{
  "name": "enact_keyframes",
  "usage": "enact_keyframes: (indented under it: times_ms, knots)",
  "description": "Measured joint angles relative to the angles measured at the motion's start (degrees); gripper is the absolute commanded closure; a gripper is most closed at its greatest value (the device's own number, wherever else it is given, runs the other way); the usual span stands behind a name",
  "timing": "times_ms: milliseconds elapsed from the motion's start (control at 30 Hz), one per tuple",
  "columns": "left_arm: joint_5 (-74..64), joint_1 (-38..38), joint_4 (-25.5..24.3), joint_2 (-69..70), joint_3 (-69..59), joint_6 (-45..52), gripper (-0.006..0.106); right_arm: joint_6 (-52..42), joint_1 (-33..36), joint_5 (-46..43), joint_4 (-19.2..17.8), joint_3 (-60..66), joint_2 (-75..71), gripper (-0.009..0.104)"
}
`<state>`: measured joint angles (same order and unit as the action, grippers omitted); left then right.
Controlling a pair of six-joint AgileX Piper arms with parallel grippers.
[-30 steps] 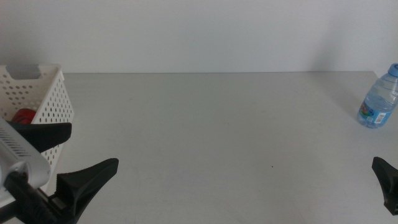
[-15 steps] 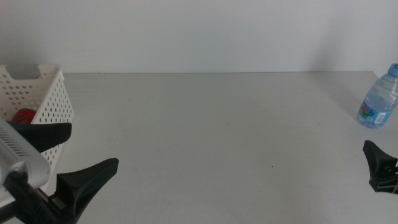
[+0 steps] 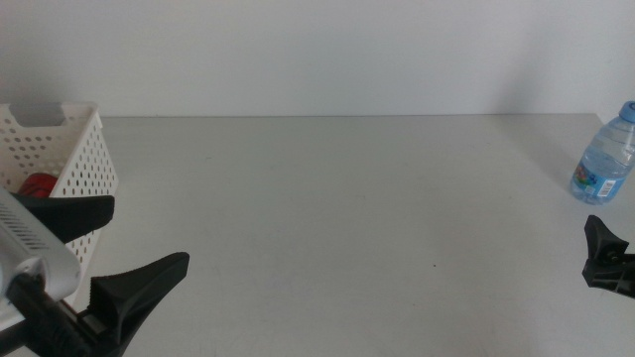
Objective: Use arms to grab the bottles and put them into the dustbin to the left of the table.
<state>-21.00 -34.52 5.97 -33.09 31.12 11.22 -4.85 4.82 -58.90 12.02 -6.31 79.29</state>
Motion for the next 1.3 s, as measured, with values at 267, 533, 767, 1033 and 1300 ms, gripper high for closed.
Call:
enact_keyframes:
  times_ms: [267, 533, 767, 1033, 1300]
  knots:
    - [0.0, 0.0, 0.0, 0.0, 0.0, 0.0, 0.007, 0.0, 0.0, -6.0, 0.4, -0.3, 7.9, 0.02]
    - [0.0, 0.0, 0.0, 0.0, 0.0, 0.0, 0.007, -1.5, 0.0, -6.1, 10.8, -2.8, 14.4, 0.02]
    - [0.0, 0.0, 0.0, 0.0, 0.0, 0.0, 0.007, -5.9, 0.0, -6.1, 13.8, -8.5, 17.7, 0.02]
    - [0.0, 0.0, 0.0, 0.0, 0.0, 0.0, 0.007, -10.1, -0.7, -6.4, 16.1, -14.6, 20.9, 0.02]
    - [0.0, 0.0, 0.0, 0.0, 0.0, 0.0, 0.007, -10.3, -2.7, -6.5, 17.0, -19.9, 25.7, 0.02]
